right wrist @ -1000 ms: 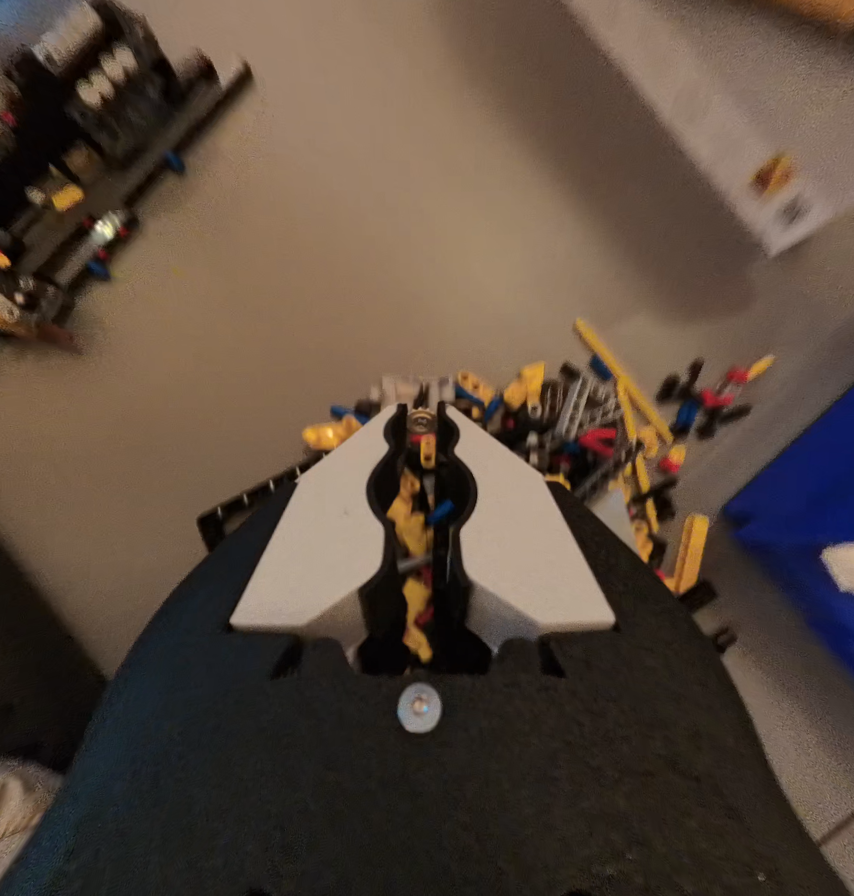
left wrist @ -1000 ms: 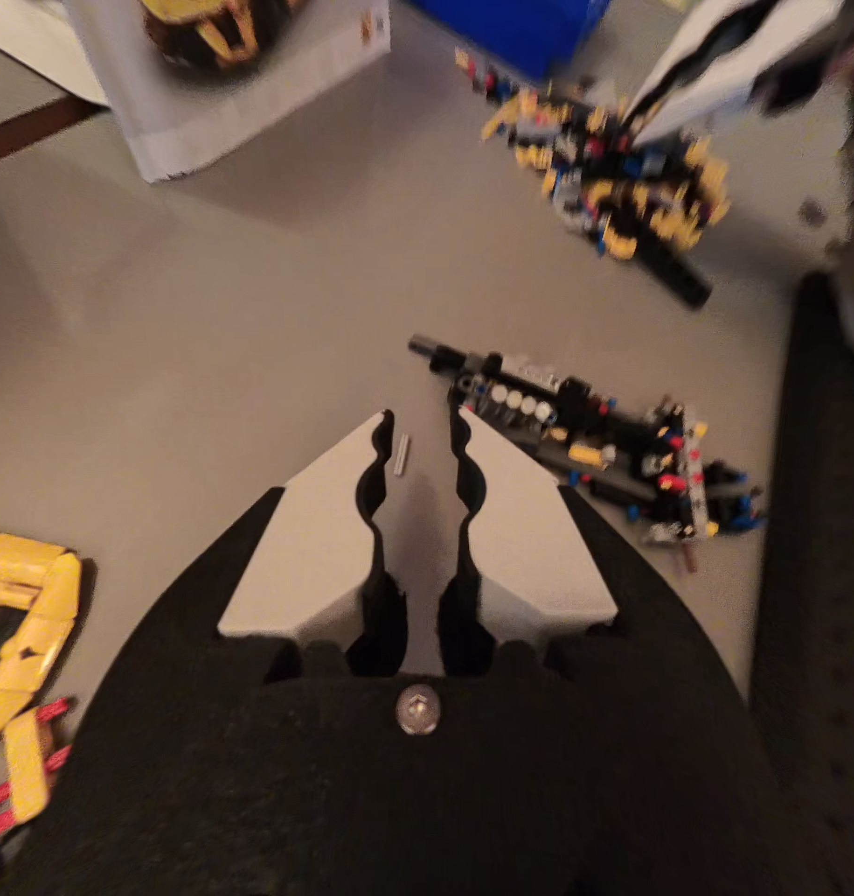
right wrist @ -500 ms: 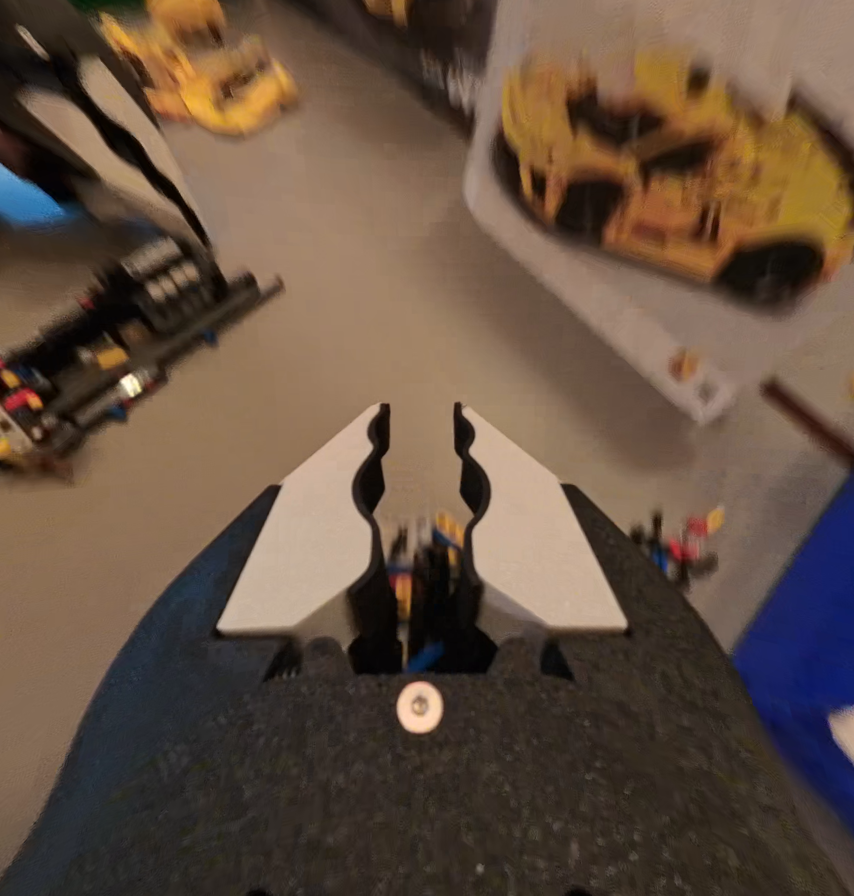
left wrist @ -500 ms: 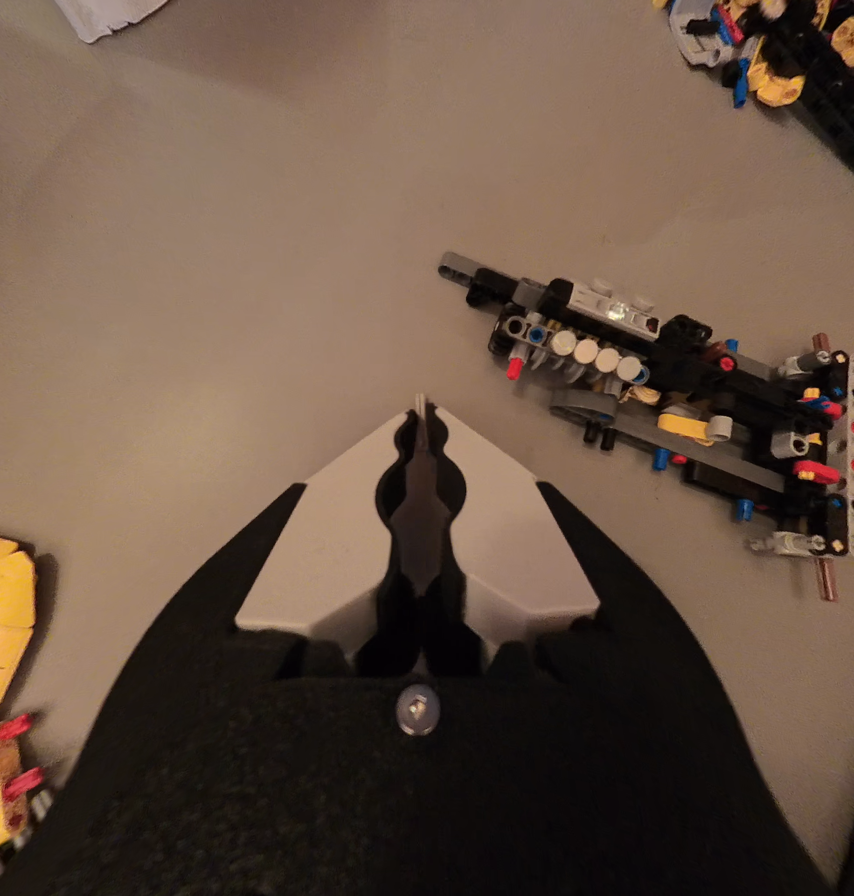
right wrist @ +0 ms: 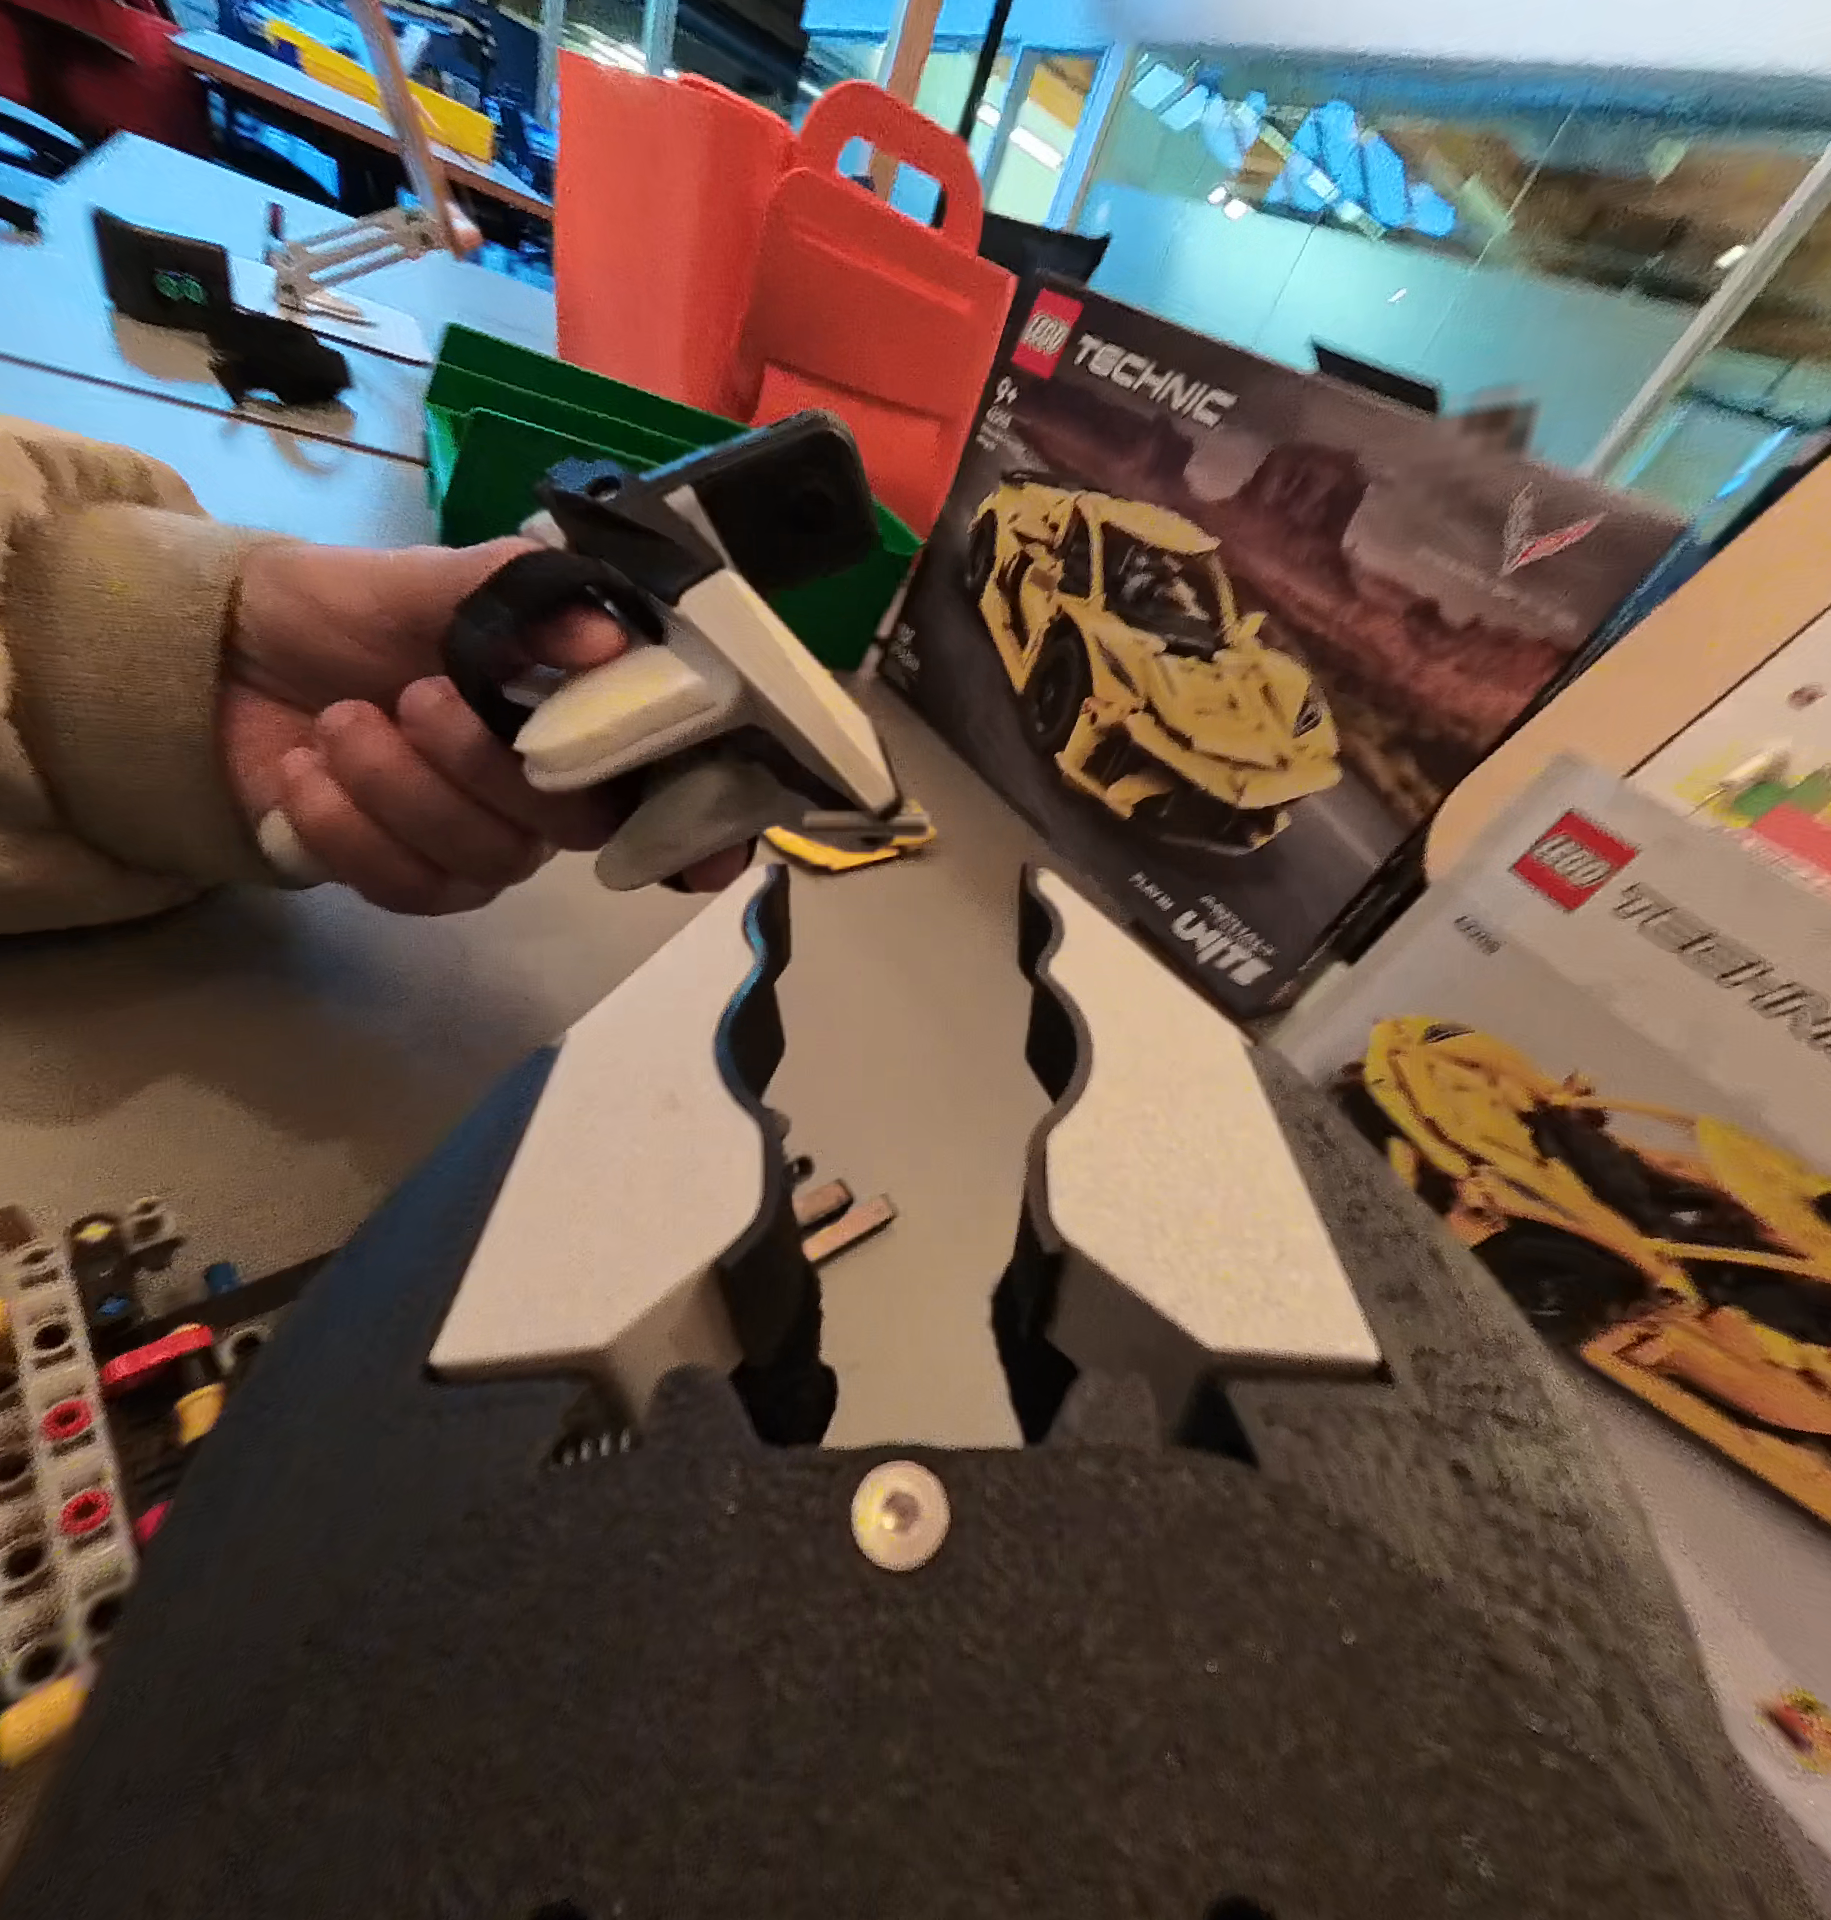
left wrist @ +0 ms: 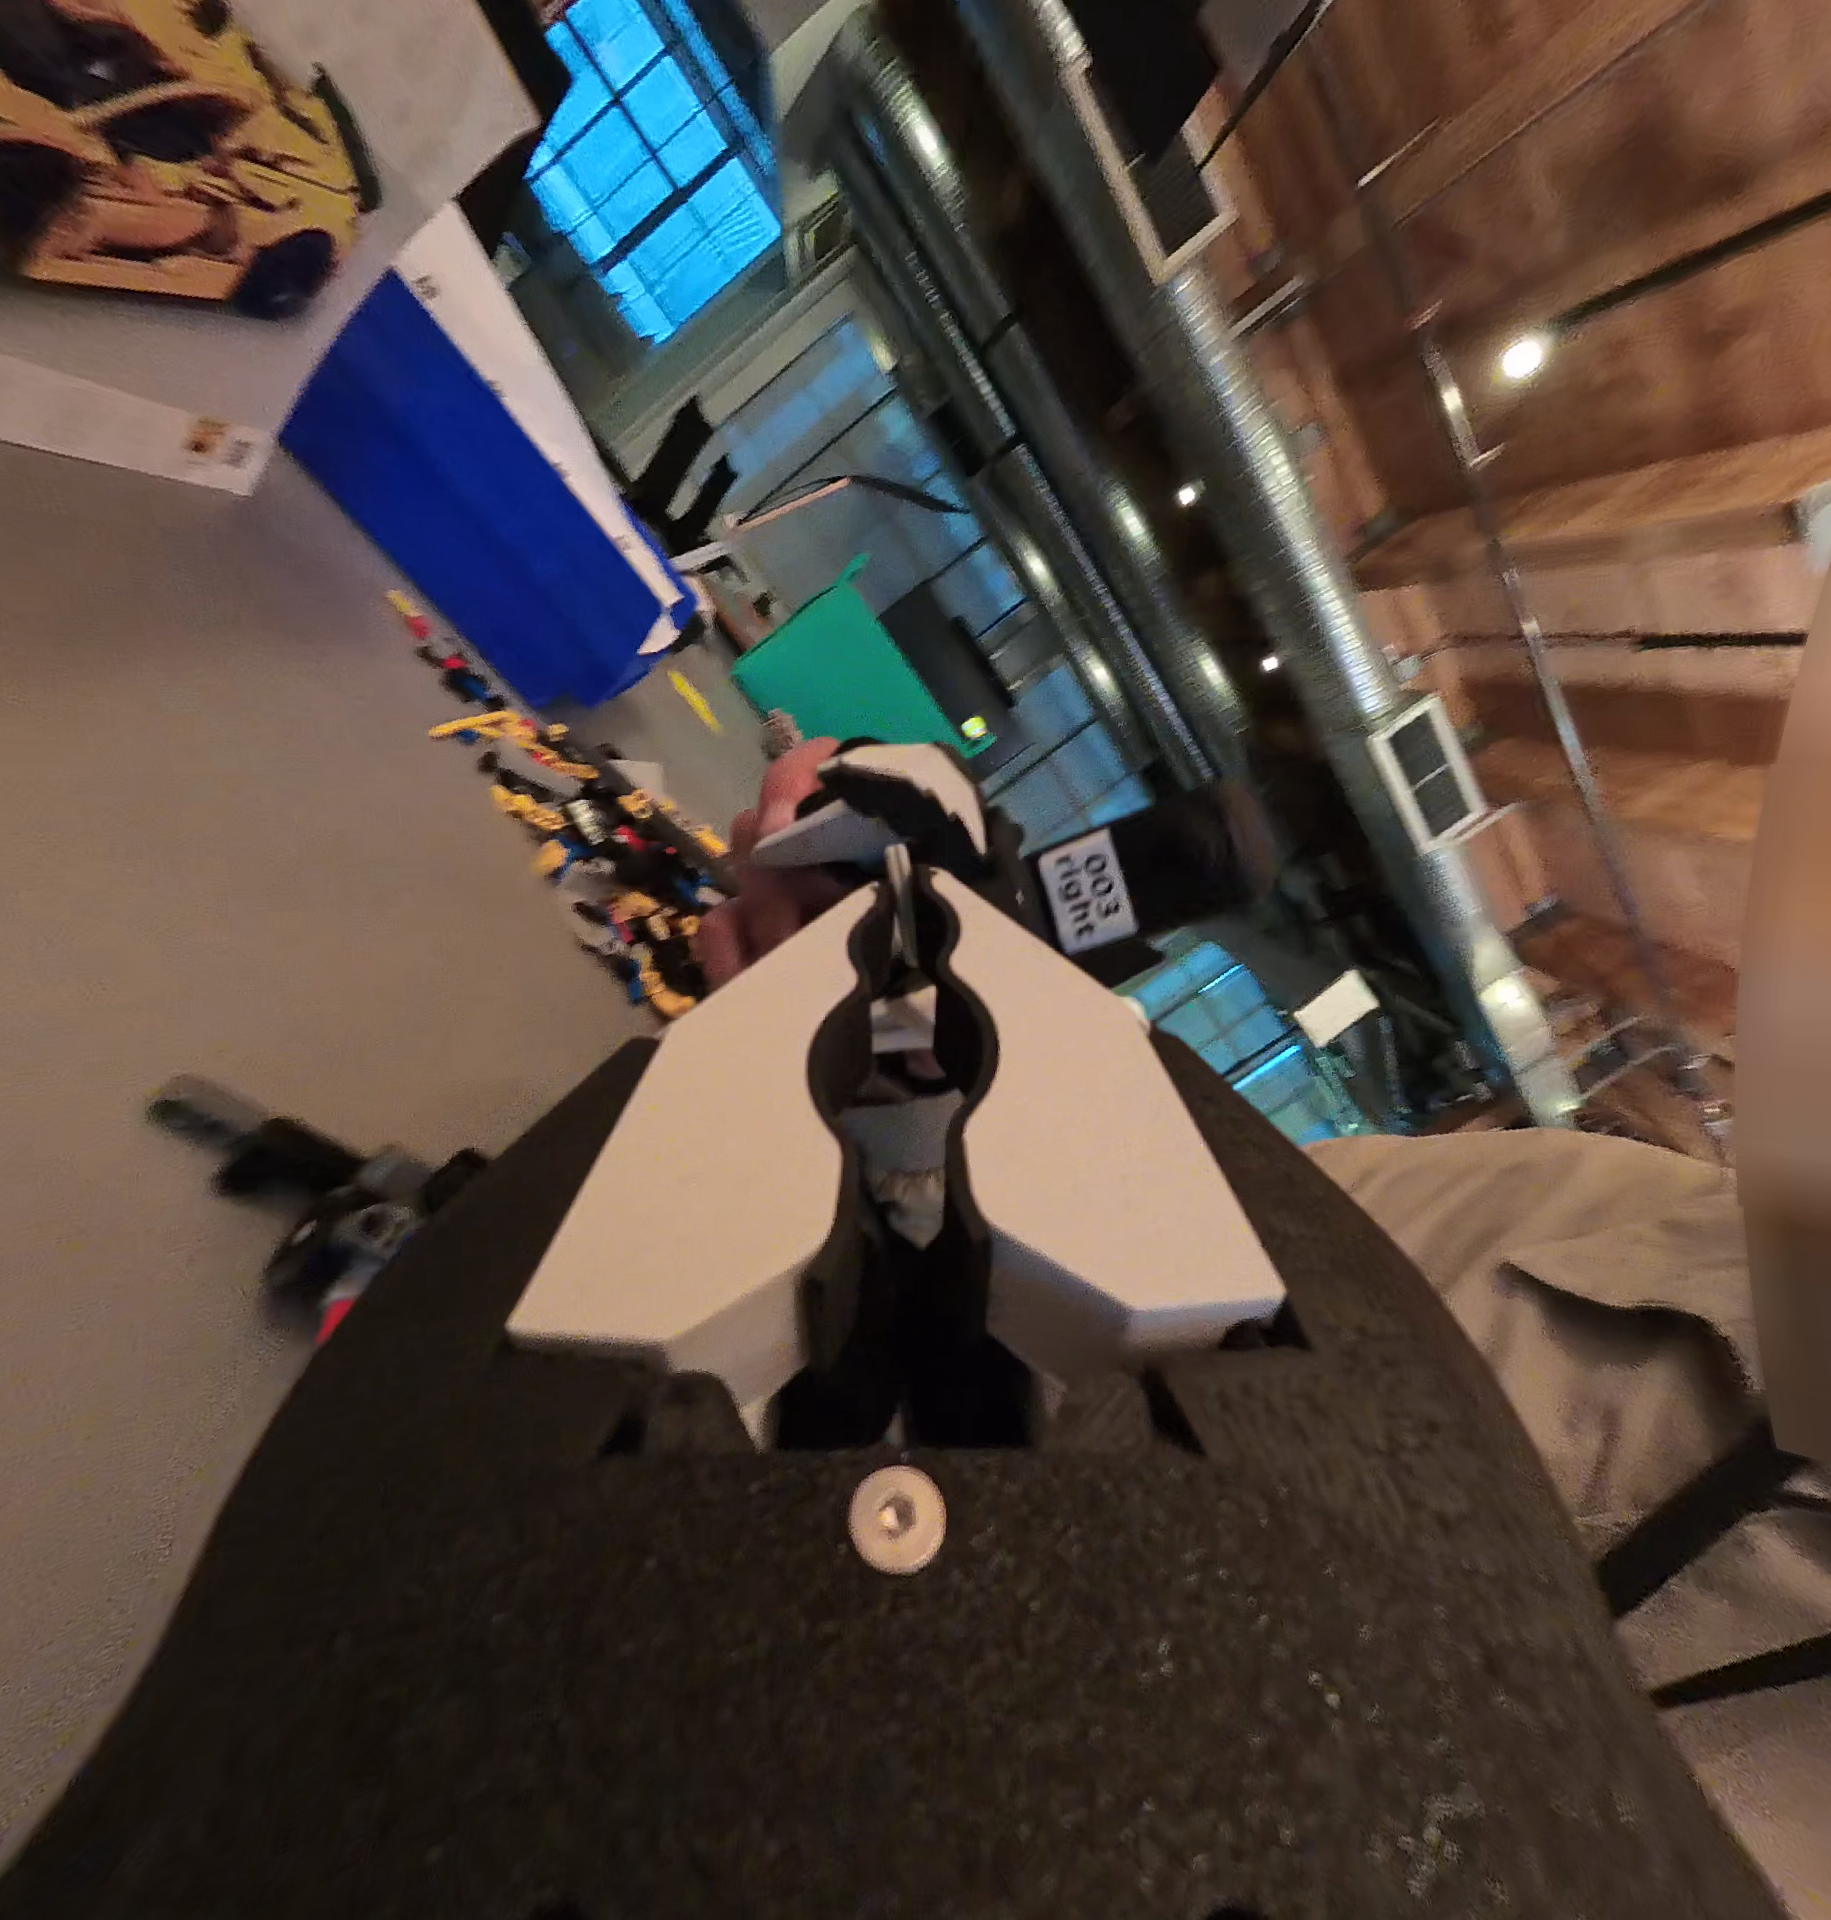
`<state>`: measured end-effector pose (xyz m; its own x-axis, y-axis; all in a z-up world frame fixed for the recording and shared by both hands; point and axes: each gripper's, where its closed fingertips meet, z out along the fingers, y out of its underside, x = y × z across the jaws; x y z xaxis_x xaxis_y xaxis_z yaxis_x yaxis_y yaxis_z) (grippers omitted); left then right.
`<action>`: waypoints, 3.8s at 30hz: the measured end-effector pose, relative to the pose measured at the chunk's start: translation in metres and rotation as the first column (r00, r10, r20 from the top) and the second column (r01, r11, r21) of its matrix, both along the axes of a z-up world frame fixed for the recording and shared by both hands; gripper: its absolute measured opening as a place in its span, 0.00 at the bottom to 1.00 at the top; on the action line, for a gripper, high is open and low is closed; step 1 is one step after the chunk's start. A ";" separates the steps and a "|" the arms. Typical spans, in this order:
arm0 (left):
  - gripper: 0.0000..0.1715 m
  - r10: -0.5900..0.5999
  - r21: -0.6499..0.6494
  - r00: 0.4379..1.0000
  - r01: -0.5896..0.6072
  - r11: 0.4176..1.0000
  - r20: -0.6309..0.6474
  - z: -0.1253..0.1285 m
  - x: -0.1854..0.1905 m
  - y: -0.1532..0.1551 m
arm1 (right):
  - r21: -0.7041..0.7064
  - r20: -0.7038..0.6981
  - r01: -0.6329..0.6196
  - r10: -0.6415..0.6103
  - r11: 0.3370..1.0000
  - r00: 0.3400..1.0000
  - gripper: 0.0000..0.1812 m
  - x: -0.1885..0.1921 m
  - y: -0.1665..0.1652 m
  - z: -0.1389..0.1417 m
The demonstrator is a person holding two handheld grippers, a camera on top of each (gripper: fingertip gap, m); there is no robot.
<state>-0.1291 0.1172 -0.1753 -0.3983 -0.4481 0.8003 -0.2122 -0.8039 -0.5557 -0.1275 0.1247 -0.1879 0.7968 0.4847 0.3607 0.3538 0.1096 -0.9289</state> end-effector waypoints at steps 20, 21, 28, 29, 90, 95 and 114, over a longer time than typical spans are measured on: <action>0.29 0.110 0.524 0.953 0.058 0.849 -0.283 -0.059 -0.004 0.004 | -0.405 0.306 0.341 -0.225 0.848 0.925 0.13 0.151 -0.045 -0.050; 0.31 0.145 0.624 0.930 0.105 0.774 -0.336 -0.074 -0.007 0.005 | -0.531 0.283 0.343 -0.219 0.775 0.934 0.13 0.168 -0.065 -0.066; 0.33 0.220 0.727 0.875 0.192 0.660 -0.431 -0.109 -0.004 0.001 | -0.612 0.303 0.413 -0.282 0.675 0.910 0.13 0.213 -0.104 -0.090; 0.33 0.182 0.694 0.885 0.195 0.693 -0.430 -0.106 -0.005 -0.002 | -0.589 0.310 0.420 -0.287 0.690 0.906 0.13 0.213 -0.101 -0.087; 0.04 0.355 0.513 0.877 -0.152 0.845 -0.324 -0.070 0.000 0.042 | -0.725 -0.673 -0.589 -0.189 0.357 0.715 0.20 -0.043 -0.031 -0.087; 0.04 0.471 0.588 0.846 -0.254 0.768 -0.249 -0.060 0.008 0.043 | -0.658 -0.663 -0.425 -0.210 0.622 0.718 0.13 -0.011 -0.004 -0.058; 0.24 0.192 0.128 0.981 -0.189 0.974 -0.017 -0.008 -0.024 0.059 | -0.314 -0.902 -0.647 -0.005 0.695 0.432 0.03 0.030 -0.020 0.007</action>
